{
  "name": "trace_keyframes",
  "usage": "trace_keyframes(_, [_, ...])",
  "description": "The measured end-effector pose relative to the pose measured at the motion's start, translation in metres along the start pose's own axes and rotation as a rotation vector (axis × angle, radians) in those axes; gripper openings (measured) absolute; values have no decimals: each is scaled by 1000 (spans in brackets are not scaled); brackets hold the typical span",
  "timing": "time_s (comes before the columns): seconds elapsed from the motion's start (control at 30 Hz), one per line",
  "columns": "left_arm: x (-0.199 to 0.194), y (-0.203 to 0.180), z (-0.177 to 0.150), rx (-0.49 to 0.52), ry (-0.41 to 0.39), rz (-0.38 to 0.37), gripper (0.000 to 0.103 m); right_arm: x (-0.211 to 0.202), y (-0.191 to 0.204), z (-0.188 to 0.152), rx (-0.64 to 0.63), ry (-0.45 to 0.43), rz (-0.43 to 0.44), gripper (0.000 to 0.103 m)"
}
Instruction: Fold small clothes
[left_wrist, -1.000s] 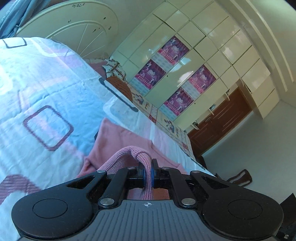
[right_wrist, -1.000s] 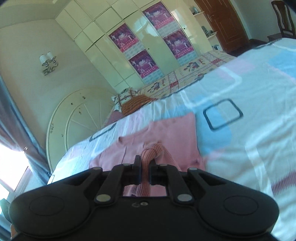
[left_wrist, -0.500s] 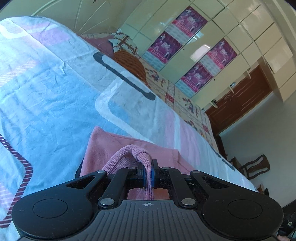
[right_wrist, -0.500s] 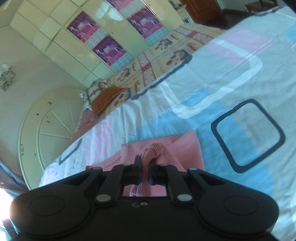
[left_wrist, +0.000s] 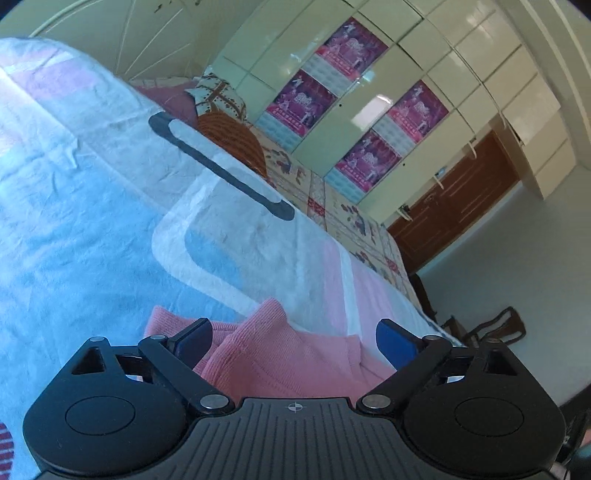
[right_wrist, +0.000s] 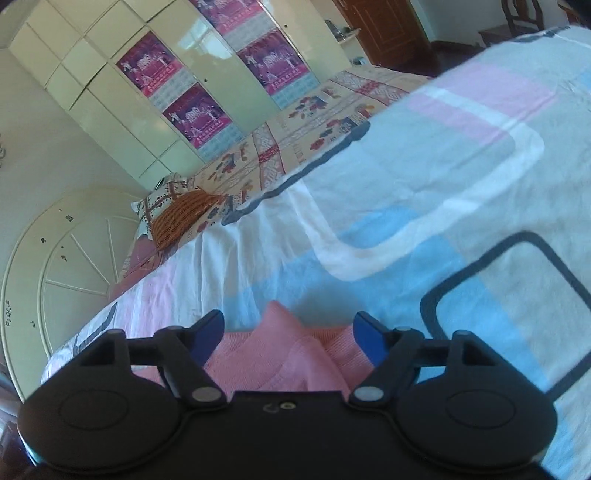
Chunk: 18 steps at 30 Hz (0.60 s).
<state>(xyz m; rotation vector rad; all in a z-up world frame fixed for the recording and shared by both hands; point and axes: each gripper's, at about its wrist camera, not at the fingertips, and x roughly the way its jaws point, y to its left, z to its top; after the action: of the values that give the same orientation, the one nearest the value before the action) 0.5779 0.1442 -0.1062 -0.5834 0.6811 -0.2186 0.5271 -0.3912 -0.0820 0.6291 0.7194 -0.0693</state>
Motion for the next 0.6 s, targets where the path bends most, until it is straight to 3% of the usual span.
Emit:
trace_keyframes(0.07, [6, -6, 3, 120, 37, 51, 94, 4, 4, 2, -83, 17, -25, 60])
trace_keyframes(0.17, [19, -17, 0, 310, 108, 116, 91, 11, 11, 0, -169, 48, -50, 58])
trace_keyframes(0.23, [30, -26, -9, 442, 149, 158, 78, 17, 16, -3, -223, 66, -61, 58])
trace_keyframes(0.27, [37, -31, -14, 505, 181, 177, 61, 20, 19, -5, -252, 82, -71, 57])
trace_keyframes(0.3, [40, -34, -17, 543, 183, 178, 54, 25, 23, -8, -291, 97, -95, 55])
trace_keyframes(0.33, [38, -38, -18, 567, 167, 169, 43, 29, 28, -11, -337, 111, -121, 45])
trace_keyframes(0.37, [36, -40, -18, 563, 159, 158, 11, 31, 32, -15, -380, 117, -138, 36])
trace_keyframes(0.4, [31, -42, -17, 549, 125, 147, 11, 31, 36, -18, -415, 119, -134, 12])
trace_keyframes(0.5, [5, -45, -21, 525, -47, 124, 11, 17, 47, -24, -495, 30, -133, 10])
trace_keyframes(0.53, [3, -41, -21, 500, -56, 130, 11, 11, 47, -24, -500, -20, -127, 10])
trace_keyframes(0.6, [13, -29, -22, 438, -1, 154, 11, 12, 40, -23, -481, -51, -142, 10])
